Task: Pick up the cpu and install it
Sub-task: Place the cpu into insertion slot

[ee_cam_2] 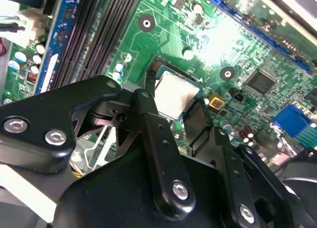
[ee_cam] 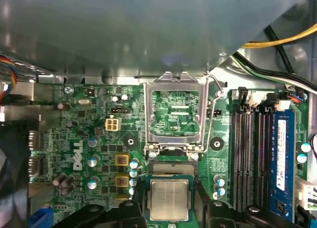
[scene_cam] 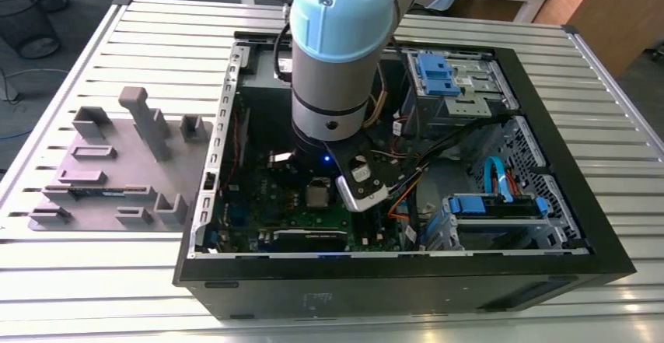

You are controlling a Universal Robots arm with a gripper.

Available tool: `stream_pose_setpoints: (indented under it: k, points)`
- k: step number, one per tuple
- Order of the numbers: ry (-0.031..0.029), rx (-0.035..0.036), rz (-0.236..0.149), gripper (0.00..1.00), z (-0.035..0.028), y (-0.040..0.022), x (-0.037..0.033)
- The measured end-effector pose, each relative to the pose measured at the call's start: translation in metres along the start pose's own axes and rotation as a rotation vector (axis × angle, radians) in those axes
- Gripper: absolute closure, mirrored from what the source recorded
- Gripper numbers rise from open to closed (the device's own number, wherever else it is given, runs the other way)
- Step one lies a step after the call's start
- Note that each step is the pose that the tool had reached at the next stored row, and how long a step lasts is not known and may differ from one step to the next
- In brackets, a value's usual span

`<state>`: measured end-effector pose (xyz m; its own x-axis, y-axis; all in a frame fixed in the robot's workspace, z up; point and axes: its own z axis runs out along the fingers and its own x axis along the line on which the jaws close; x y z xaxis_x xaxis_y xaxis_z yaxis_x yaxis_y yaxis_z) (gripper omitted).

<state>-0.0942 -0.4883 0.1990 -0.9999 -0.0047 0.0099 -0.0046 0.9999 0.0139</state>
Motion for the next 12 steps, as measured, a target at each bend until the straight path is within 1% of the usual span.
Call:
stream_pose_setpoints:
  k: [4,7,10,12]
  points:
    - [0.0000,0.0001,0.000,0.53,0.0017,-0.0002,-0.0043]
    - [0.0001,0.0003,0.000,0.53,0.0019,-0.0002,-0.0043]
    - [-0.0001,-0.0017,0.000,0.53,0.0037,0.0000,-0.0044]
    - [0.0001,-0.0049,0.000,0.53,0.0043,0.0000,-0.0043]
